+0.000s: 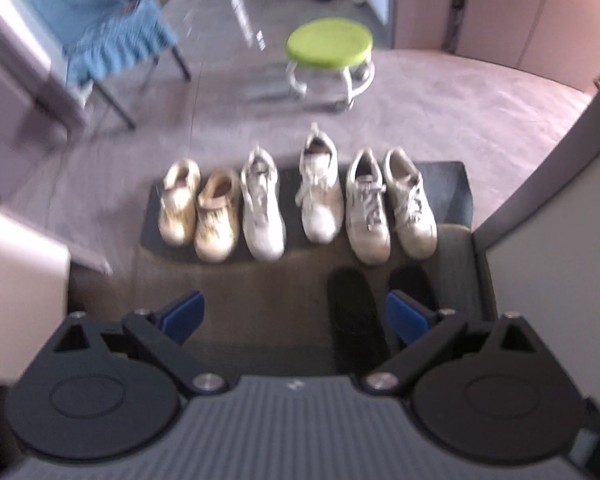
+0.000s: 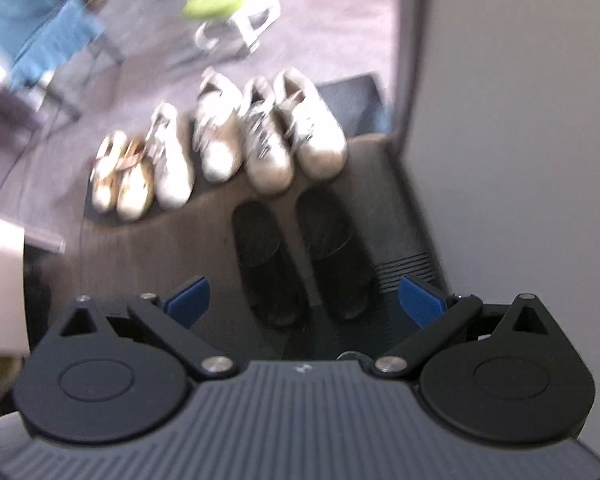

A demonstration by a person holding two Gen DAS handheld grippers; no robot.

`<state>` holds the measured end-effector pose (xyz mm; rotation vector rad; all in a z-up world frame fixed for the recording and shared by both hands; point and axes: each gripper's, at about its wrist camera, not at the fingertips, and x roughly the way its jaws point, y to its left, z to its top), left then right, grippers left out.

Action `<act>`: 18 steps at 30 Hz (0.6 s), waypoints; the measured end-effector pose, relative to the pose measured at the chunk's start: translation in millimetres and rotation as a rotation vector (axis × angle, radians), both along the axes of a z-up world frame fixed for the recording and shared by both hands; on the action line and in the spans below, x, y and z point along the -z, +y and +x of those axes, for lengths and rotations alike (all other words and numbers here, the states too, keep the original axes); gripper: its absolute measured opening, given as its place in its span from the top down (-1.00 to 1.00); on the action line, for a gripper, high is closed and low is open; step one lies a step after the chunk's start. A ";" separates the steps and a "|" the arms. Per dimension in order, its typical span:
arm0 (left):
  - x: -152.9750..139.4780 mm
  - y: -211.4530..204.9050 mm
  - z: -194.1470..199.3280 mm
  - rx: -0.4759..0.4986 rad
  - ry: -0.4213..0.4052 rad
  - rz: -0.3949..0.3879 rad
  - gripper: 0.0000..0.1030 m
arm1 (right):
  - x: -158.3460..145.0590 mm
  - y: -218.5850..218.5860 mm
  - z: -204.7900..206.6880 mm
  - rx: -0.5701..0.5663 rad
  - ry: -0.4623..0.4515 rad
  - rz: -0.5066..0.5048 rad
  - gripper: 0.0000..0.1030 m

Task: Organize scattered shoes
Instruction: 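Lower the right tool onto both black slides and grip their straps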

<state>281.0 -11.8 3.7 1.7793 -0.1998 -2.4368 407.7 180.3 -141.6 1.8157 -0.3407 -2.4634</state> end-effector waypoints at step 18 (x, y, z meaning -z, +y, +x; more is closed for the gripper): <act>207.6 -49.0 57.8 -0.156 -0.064 0.105 -0.92 | 342.8 -74.9 -8.3 -0.060 -0.001 0.082 -1.00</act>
